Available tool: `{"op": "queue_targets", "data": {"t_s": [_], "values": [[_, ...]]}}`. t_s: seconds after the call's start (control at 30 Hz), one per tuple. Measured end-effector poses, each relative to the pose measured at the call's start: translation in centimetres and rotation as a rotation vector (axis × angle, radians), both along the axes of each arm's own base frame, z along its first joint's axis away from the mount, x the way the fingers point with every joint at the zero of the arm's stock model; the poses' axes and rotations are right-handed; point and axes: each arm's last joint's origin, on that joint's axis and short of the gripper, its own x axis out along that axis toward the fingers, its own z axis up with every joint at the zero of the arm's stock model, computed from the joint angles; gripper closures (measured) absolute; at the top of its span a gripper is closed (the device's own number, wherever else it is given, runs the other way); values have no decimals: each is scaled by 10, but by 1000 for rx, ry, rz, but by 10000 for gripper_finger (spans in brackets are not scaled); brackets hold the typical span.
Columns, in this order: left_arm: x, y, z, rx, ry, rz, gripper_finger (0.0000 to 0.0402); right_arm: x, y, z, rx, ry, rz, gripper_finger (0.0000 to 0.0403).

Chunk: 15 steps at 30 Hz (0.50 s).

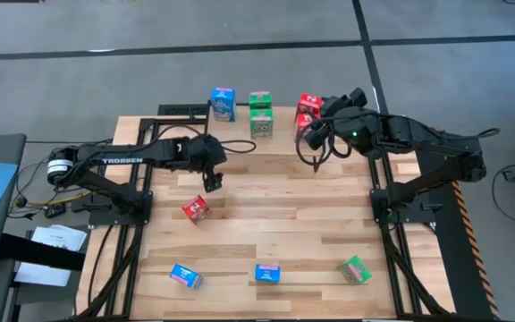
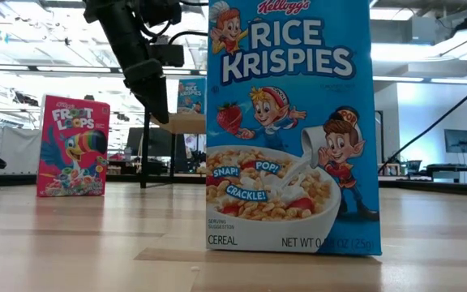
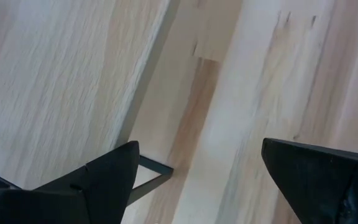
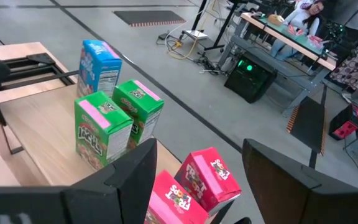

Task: Stack cereal on shelf
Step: Adjust the shelf, then adjust the red cereal boxes on the shelf

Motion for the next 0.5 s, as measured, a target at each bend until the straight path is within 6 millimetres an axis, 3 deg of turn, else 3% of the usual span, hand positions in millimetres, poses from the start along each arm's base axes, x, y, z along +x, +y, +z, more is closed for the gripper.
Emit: {"op": "queue_targets", "data": {"t_s": [0.5], "values": [[-1,-15,10,-55,-70,-76,70,-1,0,-1,9,0,-5,143]]}}
